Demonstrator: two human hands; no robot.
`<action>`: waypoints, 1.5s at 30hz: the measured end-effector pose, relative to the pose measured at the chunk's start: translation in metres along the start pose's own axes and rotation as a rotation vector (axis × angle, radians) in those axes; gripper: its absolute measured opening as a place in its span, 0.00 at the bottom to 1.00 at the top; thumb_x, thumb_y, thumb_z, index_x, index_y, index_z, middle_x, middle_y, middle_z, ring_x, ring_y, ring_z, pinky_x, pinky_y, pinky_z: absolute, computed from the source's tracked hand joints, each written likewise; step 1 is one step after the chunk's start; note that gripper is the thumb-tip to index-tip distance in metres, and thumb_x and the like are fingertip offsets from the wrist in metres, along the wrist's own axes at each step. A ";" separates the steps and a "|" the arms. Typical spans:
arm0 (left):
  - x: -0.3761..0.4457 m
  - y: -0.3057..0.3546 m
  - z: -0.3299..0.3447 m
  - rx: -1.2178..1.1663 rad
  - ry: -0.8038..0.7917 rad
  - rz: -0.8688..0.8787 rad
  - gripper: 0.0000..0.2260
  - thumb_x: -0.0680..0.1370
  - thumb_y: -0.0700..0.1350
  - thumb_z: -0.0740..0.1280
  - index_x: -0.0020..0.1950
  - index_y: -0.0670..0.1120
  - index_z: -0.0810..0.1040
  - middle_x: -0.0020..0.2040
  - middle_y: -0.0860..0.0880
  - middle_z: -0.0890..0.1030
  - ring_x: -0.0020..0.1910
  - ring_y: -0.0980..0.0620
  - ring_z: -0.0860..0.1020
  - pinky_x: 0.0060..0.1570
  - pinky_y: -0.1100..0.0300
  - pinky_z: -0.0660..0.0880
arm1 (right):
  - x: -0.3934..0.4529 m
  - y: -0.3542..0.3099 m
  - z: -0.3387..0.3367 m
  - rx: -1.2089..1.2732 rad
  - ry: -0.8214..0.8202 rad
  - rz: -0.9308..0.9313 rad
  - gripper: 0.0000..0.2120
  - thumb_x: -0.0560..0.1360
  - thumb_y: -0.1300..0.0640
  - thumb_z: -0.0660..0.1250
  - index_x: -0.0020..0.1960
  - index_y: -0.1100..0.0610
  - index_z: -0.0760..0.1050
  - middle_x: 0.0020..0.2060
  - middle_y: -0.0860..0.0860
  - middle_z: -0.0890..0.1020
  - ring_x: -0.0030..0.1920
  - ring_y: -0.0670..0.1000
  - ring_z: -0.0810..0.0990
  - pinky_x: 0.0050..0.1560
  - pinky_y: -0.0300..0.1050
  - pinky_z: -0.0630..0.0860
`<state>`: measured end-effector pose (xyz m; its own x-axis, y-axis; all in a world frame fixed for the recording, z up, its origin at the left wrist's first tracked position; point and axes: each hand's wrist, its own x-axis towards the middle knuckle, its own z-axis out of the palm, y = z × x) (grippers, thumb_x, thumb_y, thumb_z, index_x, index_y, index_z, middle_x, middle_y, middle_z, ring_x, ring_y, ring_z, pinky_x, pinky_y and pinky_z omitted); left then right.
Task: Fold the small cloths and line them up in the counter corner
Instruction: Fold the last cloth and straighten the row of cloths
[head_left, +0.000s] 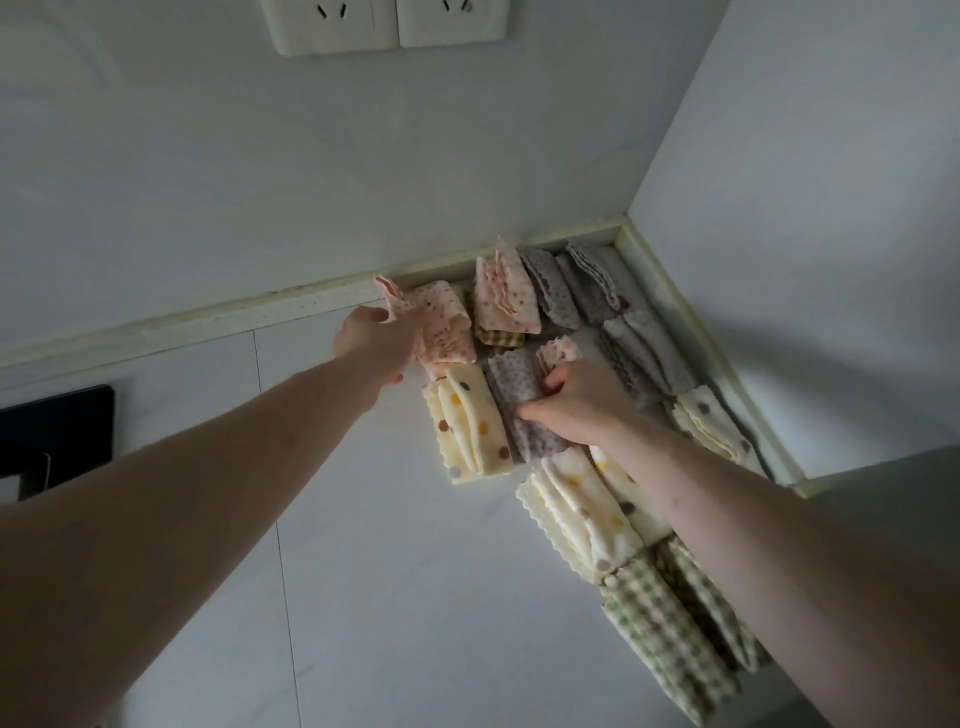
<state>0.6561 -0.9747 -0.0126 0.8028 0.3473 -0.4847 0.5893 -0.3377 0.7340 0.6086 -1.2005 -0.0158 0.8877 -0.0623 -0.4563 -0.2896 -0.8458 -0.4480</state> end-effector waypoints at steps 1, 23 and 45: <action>0.000 -0.001 -0.001 -0.045 -0.029 -0.021 0.25 0.79 0.59 0.68 0.72 0.47 0.75 0.52 0.51 0.80 0.46 0.50 0.80 0.51 0.51 0.83 | -0.001 0.000 -0.001 0.027 -0.008 0.017 0.12 0.69 0.49 0.76 0.45 0.57 0.83 0.39 0.51 0.86 0.37 0.46 0.83 0.38 0.39 0.78; 0.009 0.001 0.038 0.657 -0.017 0.753 0.11 0.82 0.54 0.63 0.58 0.58 0.85 0.65 0.52 0.75 0.62 0.47 0.69 0.63 0.51 0.68 | 0.102 -0.044 -0.032 0.295 0.194 -0.064 0.21 0.71 0.43 0.77 0.59 0.53 0.81 0.50 0.48 0.83 0.53 0.52 0.83 0.51 0.41 0.73; -0.071 -0.042 0.033 0.353 -0.078 -0.024 0.34 0.69 0.68 0.73 0.64 0.49 0.67 0.57 0.51 0.74 0.57 0.47 0.74 0.60 0.49 0.75 | 0.057 -0.035 -0.015 0.084 0.397 -0.364 0.19 0.83 0.48 0.62 0.73 0.46 0.72 0.68 0.50 0.79 0.66 0.53 0.77 0.68 0.51 0.75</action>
<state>0.5773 -1.0145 -0.0249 0.7846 0.2956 -0.5450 0.5926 -0.6162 0.5188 0.6746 -1.1818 -0.0147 0.9981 0.0177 0.0584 0.0488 -0.8059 -0.5900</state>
